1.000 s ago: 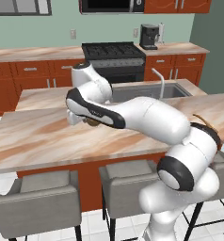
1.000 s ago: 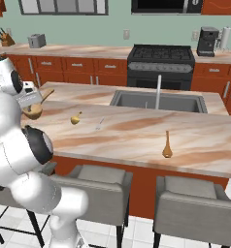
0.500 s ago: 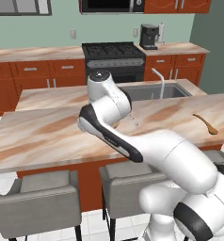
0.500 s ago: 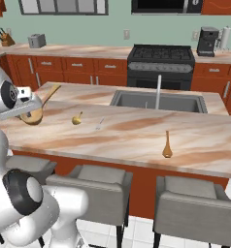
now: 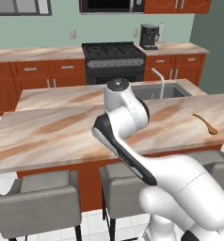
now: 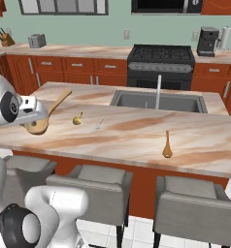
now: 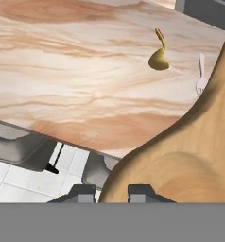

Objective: Organize the utensils by type. Pick up the wooden spoons from the counter and place them in the open cabinet. Then pick up the metallic utensils from the counter and place them in the open drawer.

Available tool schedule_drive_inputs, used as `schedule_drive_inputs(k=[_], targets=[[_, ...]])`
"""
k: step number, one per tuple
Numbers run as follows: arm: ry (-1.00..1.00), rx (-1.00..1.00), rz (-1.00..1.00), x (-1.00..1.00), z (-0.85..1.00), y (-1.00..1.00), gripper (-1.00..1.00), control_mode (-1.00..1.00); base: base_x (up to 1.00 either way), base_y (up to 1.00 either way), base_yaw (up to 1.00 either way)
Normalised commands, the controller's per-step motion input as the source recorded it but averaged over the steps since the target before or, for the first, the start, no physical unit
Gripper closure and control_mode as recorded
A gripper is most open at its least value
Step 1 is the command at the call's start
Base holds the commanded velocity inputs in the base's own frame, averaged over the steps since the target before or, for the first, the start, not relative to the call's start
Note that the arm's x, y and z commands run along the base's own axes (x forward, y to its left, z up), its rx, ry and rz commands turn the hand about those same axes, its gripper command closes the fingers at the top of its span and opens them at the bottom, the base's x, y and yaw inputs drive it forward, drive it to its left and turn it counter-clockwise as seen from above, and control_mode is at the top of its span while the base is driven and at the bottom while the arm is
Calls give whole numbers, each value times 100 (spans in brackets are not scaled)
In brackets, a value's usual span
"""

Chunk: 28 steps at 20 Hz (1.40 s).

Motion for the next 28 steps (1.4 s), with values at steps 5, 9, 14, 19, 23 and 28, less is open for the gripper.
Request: schedule_drive_inputs(k=[5,9,14,19,23,28], targets=[[0,0,0,0,0,0,100,100,-29,-5,0],[0,0,0,0,0,0,100,100,-63,-6,1],[0,0,0,0,0,0,100,100,-67,1,36],[0,0,0,0,0,0,100,100,-51,15,89],[0,0,0,0,0,0,100,100,-21,19,100],[0,0,0,0,0,0,100,100,32,19,73]])
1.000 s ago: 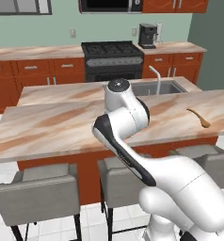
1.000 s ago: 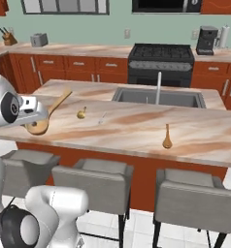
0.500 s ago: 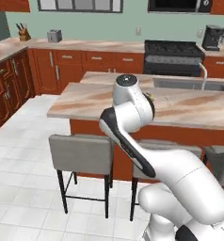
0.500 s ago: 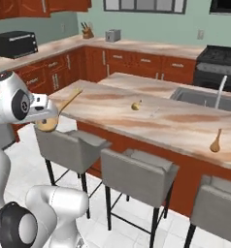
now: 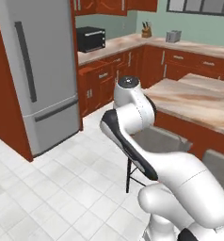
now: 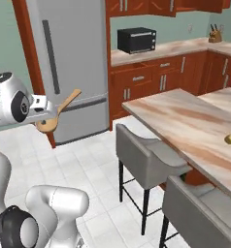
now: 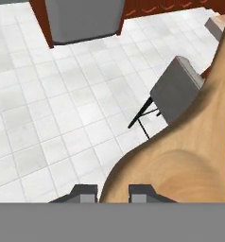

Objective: Organize the utensils by type. Pick up the wooden spoons from the counter and place them in the open cabinet. Then pick up the metallic utensils from the counter and place them in the open drawer.

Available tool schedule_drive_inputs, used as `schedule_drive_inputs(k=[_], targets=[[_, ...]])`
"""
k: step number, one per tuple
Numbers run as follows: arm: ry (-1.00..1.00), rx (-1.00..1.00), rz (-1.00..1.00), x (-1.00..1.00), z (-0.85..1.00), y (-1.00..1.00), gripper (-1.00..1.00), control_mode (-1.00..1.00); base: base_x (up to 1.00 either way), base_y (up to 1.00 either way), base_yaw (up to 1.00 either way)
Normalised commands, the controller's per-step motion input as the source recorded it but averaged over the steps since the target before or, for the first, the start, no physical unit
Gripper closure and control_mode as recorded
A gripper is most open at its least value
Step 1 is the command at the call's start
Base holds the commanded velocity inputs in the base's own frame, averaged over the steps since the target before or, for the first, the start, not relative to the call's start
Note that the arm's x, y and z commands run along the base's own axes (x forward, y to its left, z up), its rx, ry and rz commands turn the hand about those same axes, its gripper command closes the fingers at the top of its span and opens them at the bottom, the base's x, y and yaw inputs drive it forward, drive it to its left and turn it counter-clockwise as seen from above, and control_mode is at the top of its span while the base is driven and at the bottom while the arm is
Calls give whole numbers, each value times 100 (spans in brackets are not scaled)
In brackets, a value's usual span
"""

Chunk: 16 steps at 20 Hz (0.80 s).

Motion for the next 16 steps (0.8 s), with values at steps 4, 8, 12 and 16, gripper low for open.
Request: schedule_drive_inputs(k=[4,8,12,16], targets=[[0,0,0,0,0,0,100,100,94,19,4],[0,0,0,0,0,0,100,100,100,27,-13],[0,0,0,0,0,0,100,100,99,34,-31],[0,0,0,0,0,0,100,100,98,36,-36]])
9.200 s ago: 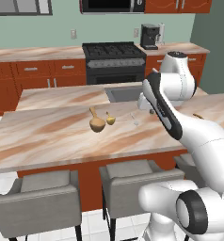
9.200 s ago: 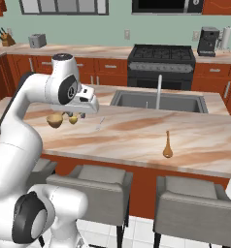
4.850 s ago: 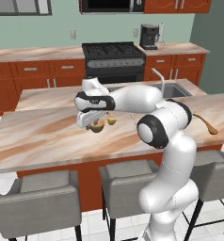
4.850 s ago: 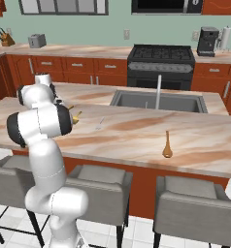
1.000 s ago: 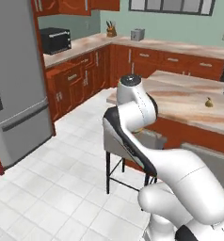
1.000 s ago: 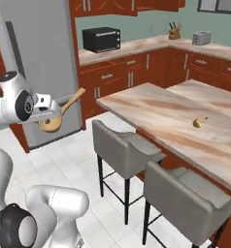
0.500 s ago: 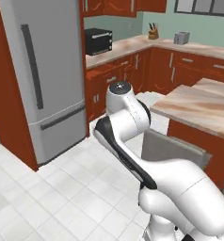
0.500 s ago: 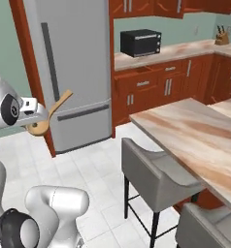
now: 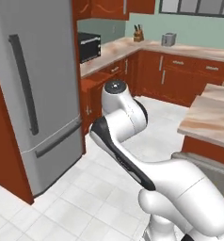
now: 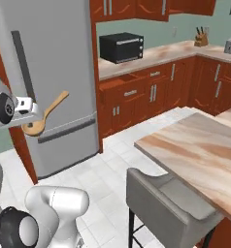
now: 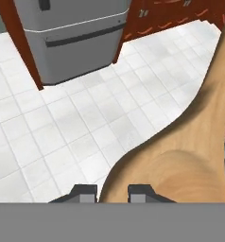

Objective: Organize the utensils by type. Pick up the wooden spoons from the counter and place them in the open cabinet. Then pick up the metallic utensils from the counter and place them in the open drawer.

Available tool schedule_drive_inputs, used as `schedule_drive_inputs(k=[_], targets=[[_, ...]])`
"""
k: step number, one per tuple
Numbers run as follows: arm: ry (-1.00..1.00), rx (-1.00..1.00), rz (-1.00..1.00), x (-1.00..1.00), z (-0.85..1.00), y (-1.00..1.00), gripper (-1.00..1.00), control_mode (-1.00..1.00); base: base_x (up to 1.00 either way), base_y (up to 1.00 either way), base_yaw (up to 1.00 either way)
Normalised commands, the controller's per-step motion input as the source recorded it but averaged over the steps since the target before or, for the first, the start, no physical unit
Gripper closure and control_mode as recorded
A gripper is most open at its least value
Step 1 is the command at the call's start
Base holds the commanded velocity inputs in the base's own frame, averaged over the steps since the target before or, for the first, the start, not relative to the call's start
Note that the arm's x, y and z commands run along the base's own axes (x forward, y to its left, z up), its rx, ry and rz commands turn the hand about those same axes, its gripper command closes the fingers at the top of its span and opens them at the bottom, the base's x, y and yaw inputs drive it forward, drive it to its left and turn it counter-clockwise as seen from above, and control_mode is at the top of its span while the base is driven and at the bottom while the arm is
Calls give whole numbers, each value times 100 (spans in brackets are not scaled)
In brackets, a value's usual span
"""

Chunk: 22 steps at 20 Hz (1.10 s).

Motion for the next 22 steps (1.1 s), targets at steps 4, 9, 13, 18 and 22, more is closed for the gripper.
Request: schedule_drive_inputs(k=[4,9,13,18,22], targets=[[0,0,0,0,0,0,100,100,96,37,-38],[0,0,0,0,0,0,100,100,96,36,-38],[0,0,0,0,0,0,100,100,87,27,-46],[0,0,0,0,0,0,100,100,76,15,-55],[0,0,0,0,0,0,100,100,77,8,-52]])
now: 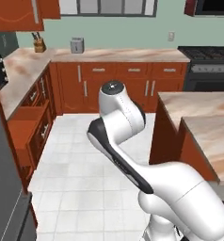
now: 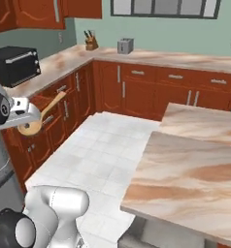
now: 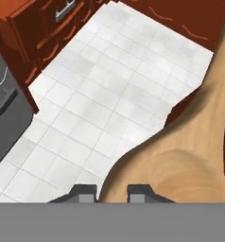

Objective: Organize the utensils by type. Pick up the wooden spoons from the counter and place them in the open cabinet. Then pick up the metallic utensils from the counter and place them in the open drawer.

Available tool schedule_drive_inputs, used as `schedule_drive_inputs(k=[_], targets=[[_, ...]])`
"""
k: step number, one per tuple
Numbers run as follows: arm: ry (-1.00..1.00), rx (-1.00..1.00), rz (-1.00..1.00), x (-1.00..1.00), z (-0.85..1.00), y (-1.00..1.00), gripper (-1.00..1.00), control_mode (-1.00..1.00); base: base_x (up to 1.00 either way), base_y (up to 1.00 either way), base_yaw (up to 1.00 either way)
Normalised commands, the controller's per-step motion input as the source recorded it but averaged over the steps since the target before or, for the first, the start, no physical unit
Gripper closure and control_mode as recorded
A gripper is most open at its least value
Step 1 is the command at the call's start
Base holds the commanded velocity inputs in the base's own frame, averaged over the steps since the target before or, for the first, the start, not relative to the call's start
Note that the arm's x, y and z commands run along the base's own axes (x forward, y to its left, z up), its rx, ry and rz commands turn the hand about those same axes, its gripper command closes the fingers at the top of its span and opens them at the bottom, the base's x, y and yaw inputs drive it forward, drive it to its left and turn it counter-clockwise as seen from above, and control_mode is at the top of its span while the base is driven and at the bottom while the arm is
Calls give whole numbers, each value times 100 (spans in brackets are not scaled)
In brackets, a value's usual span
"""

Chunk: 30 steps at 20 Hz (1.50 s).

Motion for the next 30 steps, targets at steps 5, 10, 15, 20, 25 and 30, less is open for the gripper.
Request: schedule_drive_inputs(k=[5,10,15,20,25,30], targets=[[0,0,0,0,0,0,100,100,92,24,-41],[0,0,0,0,0,0,100,100,100,28,-22],[0,0,0,0,0,0,100,100,100,24,-11],[0,0,0,0,0,0,100,100,100,22,-5],[0,0,0,0,0,0,100,100,100,18,5],[0,0,0,0,0,0,100,100,100,5,32]])
